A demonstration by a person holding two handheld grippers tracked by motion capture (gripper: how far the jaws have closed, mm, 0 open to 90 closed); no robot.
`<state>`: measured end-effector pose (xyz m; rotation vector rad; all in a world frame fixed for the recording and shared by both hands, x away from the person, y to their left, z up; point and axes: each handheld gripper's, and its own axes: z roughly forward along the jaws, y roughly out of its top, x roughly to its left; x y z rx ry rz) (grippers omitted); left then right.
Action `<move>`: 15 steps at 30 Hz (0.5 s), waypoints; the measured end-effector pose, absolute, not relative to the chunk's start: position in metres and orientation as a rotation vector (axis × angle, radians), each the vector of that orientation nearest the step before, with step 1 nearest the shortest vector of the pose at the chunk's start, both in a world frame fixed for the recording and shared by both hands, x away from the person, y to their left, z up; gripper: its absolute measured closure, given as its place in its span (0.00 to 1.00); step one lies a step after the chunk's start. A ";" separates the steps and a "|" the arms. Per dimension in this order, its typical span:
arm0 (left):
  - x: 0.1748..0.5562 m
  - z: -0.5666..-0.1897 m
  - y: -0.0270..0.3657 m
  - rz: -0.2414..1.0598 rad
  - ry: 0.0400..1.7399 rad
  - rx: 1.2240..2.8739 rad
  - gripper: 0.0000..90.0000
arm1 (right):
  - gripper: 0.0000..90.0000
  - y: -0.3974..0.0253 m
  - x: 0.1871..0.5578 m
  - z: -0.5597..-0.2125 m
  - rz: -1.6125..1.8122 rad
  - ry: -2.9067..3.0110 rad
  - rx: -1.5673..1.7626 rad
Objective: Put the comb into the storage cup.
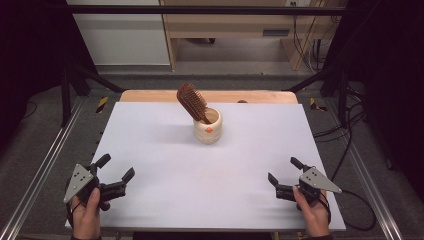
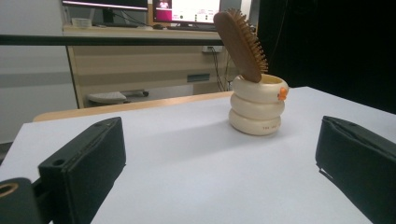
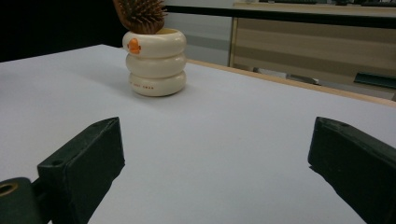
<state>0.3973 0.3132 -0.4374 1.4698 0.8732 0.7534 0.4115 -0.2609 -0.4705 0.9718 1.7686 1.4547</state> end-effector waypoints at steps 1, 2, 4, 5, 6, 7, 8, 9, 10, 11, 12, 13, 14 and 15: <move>0.397 -0.438 0.312 0.750 0.872 1.467 0.02 | 0.04 -0.261 0.411 -0.471 1.454 1.769 0.971; 0.396 -0.439 0.312 0.749 0.869 1.472 0.02 | 0.04 -0.261 0.411 -0.471 1.455 1.770 0.970; 0.396 -0.440 0.311 0.745 0.866 1.473 0.02 | 0.04 -0.261 0.411 -0.471 1.456 1.770 0.968; 0.396 -0.440 0.311 0.744 0.866 1.476 0.02 | 0.04 -0.261 0.411 -0.471 1.457 1.771 0.968; 0.395 -0.440 0.311 0.743 0.866 1.476 0.02 | 0.04 -0.261 0.411 -0.471 1.457 1.771 0.968; 0.395 -0.441 0.310 0.740 0.867 1.471 0.02 | 0.04 -0.261 0.411 -0.471 1.458 1.771 0.969; 0.394 -0.442 0.310 0.738 0.867 1.470 0.02 | 0.04 -0.260 0.411 -0.471 1.458 1.771 0.969; 0.394 -0.442 0.310 0.737 0.866 1.474 0.02 | 0.04 -0.260 0.411 -0.471 1.458 1.772 0.968; 0.394 -0.443 0.309 0.733 0.866 1.472 0.02 | 0.04 -0.260 0.411 -0.471 1.459 1.773 0.968; 0.393 -0.444 0.309 0.732 0.862 1.477 0.02 | 0.04 -0.260 0.411 -0.471 1.460 1.773 0.967; 0.393 -0.444 0.308 0.728 0.861 1.475 0.02 | 0.04 -0.260 0.411 -0.471 1.461 1.774 0.967; 0.393 -0.445 0.308 0.727 0.858 1.483 0.02 | 0.04 -0.260 0.411 -0.472 1.462 1.774 0.966; 0.393 -0.446 0.307 0.726 0.858 1.485 0.02 | 0.04 -0.260 0.411 -0.472 1.463 1.775 0.965; 0.393 -0.446 0.307 0.721 0.858 1.482 0.02 | 0.04 -0.259 0.411 -0.472 1.464 1.776 0.966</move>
